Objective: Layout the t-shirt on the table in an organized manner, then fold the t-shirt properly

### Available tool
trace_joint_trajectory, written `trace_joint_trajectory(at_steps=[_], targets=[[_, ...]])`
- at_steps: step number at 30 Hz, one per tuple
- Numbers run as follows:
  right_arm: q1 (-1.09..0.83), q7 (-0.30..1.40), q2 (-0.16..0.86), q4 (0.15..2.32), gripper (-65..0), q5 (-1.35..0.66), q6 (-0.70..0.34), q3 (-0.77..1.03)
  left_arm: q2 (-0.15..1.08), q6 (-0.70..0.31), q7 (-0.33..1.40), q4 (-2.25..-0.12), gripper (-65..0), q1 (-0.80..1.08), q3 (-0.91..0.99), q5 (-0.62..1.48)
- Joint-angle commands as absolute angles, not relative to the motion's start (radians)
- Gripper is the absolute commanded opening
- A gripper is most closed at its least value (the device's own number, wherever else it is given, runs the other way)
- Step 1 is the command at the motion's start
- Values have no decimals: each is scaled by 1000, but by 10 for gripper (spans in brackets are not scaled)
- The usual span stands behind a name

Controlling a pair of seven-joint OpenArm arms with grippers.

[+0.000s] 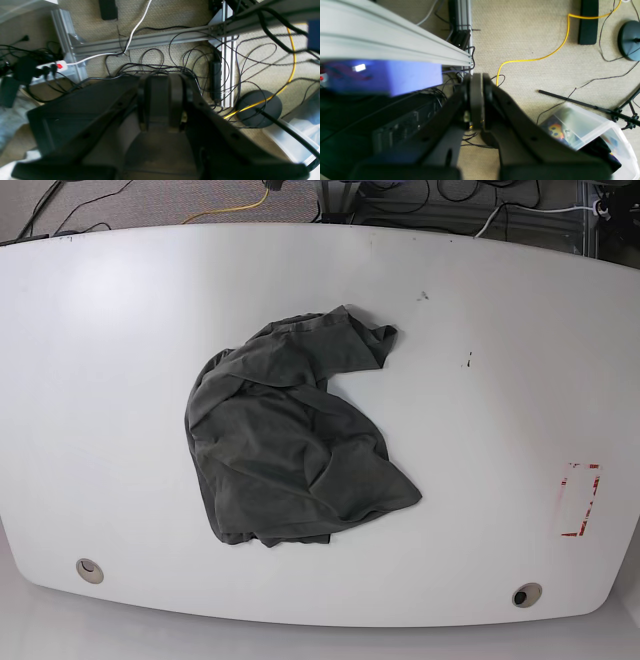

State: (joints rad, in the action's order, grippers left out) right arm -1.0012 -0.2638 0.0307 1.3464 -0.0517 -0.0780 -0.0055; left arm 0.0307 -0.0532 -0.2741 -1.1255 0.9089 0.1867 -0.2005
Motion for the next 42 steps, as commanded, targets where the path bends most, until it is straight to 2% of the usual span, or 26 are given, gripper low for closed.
trace_joint_trajectory(at_steps=[1,9,24,36,42], targets=[[-1067,-282,35,1419,-645,-50,-81,-2,33,-50,-294,-1227,-543,980,189,-194],[-1184,-282,50,1587,-645,-54,-81,-2,31,-50,-292,-1474,-543,1138,189,-193],[-1309,-282,51,1853,-645,-56,-81,41,73,-50,-292,-1778,-543,1308,193,-47],[-1309,-282,27,2002,-645,-53,-81,61,70,-50,-292,-1931,-543,1308,269,-31],[-1260,-282,27,2008,-645,-50,-81,58,70,-50,-292,-1966,-543,1237,283,-31]])
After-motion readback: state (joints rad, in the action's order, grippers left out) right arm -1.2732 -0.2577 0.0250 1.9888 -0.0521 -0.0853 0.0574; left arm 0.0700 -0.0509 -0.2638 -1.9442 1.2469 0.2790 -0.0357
